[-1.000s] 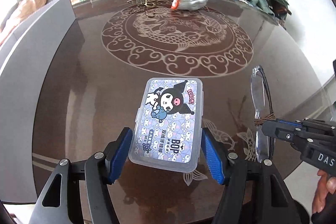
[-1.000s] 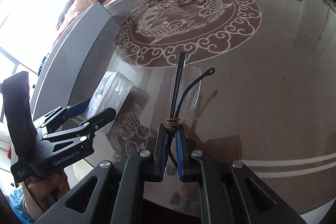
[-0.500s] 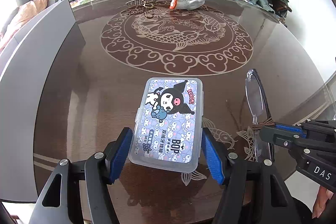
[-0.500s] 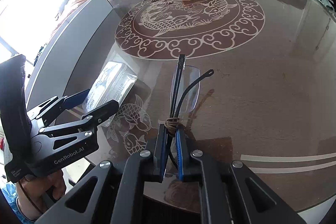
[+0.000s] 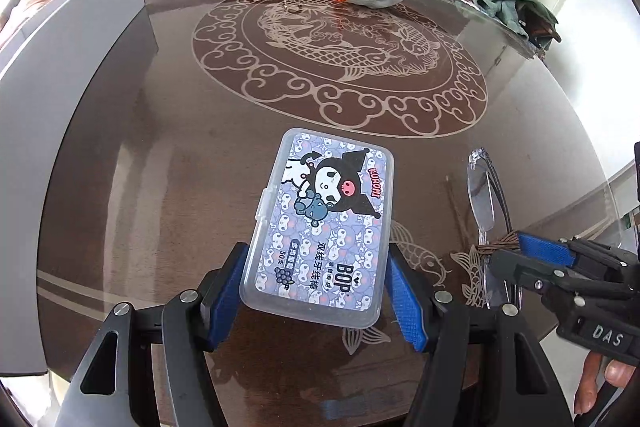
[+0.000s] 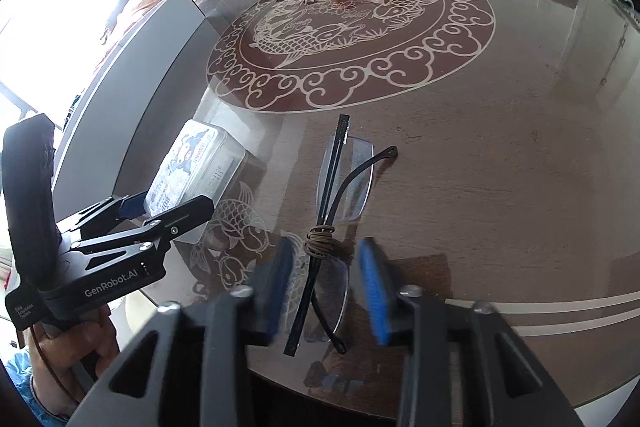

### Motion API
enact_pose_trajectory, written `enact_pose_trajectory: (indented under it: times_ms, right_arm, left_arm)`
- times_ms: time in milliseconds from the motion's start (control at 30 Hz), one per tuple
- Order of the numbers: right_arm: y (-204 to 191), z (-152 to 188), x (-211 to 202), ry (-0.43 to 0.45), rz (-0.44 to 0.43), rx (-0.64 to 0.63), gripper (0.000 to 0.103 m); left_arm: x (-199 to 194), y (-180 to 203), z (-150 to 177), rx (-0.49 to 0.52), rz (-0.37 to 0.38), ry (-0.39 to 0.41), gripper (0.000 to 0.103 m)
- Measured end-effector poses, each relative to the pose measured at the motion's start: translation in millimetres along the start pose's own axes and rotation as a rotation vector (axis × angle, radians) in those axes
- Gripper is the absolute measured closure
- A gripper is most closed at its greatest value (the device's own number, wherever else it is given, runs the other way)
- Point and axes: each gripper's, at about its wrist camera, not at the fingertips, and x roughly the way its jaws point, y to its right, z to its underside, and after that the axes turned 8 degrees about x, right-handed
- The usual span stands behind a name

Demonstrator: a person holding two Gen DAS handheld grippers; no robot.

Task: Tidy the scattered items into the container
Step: 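Lift the case and glasses with both grippers and carry toward the white box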

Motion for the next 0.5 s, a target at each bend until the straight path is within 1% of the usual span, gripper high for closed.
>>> enact_pose_trajectory:
  times_ms: [333,500]
  right_arm:
    - [-4.0,-1.3,3.2,0.002,0.033,-0.018,0.057]
    - [-12.6,-0.1,4.0,0.011,0.055,-0.062,0.057]
  left_arm:
    - [4.5,8.4,-7.8,0.017,-0.017,-0.027,0.038]
    - [6.1,11.1,-7.2,0.035,-0.040,-0.036,0.036]
